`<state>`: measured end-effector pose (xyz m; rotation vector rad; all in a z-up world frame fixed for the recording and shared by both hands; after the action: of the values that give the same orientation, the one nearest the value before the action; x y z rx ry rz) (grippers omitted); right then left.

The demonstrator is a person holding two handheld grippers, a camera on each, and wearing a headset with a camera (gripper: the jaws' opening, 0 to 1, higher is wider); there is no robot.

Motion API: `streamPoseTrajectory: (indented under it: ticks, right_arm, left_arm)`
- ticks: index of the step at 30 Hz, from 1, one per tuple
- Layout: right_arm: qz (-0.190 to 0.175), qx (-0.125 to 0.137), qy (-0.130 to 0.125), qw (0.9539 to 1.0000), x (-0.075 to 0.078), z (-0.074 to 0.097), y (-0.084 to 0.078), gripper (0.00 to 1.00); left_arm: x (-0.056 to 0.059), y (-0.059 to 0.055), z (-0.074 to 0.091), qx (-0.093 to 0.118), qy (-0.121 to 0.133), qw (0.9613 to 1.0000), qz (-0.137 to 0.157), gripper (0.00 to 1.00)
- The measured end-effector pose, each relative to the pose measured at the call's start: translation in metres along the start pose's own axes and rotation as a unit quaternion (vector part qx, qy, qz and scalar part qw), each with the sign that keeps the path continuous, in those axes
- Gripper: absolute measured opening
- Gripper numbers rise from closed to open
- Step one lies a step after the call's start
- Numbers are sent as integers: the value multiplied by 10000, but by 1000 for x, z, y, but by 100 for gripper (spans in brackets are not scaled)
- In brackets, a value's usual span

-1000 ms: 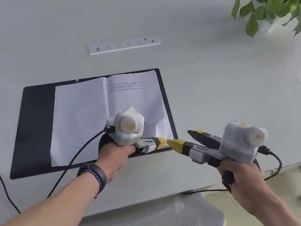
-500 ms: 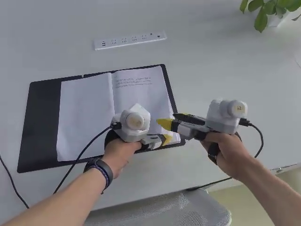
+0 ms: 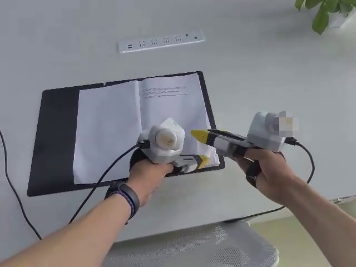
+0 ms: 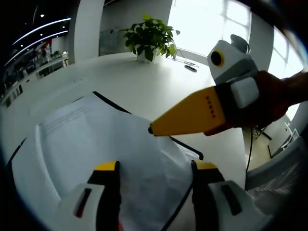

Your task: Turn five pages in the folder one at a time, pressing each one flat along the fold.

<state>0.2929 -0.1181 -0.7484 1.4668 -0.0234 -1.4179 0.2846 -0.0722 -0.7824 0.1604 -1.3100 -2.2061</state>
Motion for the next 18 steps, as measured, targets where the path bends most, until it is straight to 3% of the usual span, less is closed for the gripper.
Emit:
streamPoseTrajectory:
  ticks: [6,10,13,18]
  right_arm:
    - [-82,-88,-200,9997,11,-2,-6,26]
    - [-116,-142,-336,9993,16,-1,-9,8]
    - [-451,-25,-379,9983,18,-1,-8,6]
    - [-534,-20,-438,9976,20,1,-9,3]
  left_arm:
    - [1,0,0,-22,-14,10000,-14,60]
    - [1,0,0,-82,-45,9999,-113,60]
    - [1,0,1,-95,-68,9999,-89,61]
    - [3,0,2,-158,-99,9998,-93,66]
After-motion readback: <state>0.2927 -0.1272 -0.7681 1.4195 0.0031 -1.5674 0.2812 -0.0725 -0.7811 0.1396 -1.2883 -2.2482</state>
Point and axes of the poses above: the centre of the closed fingertips' face, and the gripper's own axes: z roughly backward along the fingers, x roughly to its right, y roughly out of its top, the point moved 3 cm from there along z, roughly backward along the fingers, and after that the axes turned 8 degrees about x, right-handed, at the moved point
